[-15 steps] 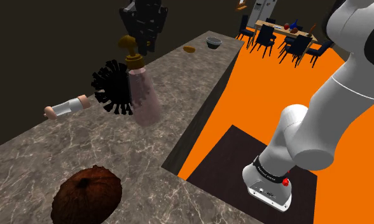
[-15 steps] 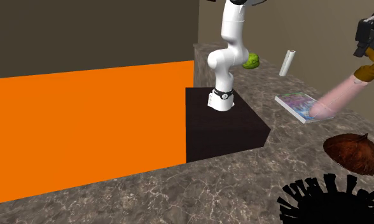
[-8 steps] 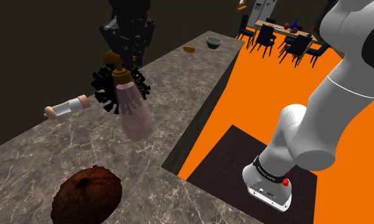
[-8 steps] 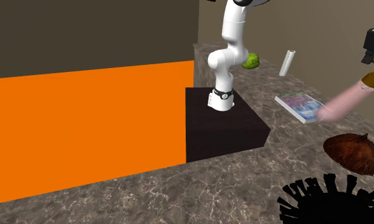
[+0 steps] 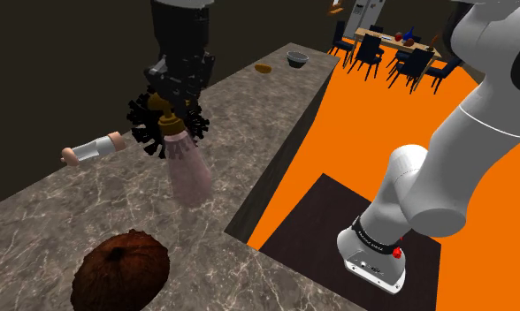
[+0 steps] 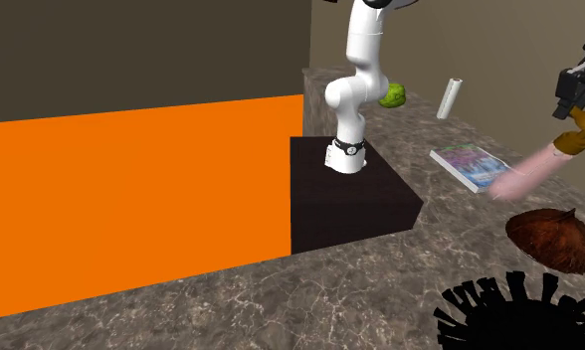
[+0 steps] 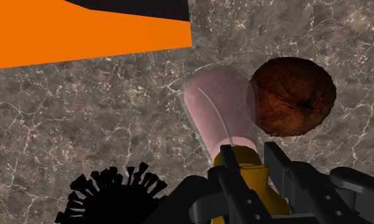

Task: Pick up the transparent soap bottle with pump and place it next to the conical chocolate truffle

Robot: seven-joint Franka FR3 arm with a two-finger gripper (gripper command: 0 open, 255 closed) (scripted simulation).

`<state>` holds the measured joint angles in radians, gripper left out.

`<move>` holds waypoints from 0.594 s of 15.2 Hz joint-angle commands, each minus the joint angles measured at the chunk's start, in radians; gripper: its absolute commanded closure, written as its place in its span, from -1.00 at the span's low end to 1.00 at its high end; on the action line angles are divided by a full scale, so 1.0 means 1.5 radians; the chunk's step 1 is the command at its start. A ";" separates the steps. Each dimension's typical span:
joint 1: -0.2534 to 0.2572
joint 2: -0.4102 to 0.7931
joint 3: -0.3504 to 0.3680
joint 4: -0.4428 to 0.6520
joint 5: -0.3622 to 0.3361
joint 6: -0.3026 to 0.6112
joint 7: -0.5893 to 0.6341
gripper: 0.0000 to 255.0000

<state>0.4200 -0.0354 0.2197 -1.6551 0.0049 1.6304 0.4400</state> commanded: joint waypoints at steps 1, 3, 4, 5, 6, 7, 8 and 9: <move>0.000 -0.004 0.000 -0.023 0.001 0.019 -0.001 1.00; 0.000 -0.007 0.000 -0.044 0.001 0.038 -0.001 1.00; 0.000 -0.008 0.000 -0.054 0.002 0.047 -0.001 1.00; 0.000 -0.009 -0.001 -0.064 0.002 0.056 -0.001 1.00; 0.000 -0.010 -0.001 -0.074 0.002 0.065 -0.002 1.00; 0.000 -0.010 -0.001 -0.084 0.002 0.075 -0.002 1.00; 0.000 -0.011 -0.001 -0.093 0.002 0.084 -0.002 1.00; 0.000 -0.011 -0.001 -0.103 0.002 0.093 -0.002 1.00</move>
<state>0.4190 -0.0500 0.2183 -1.7919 0.0082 1.7529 0.4364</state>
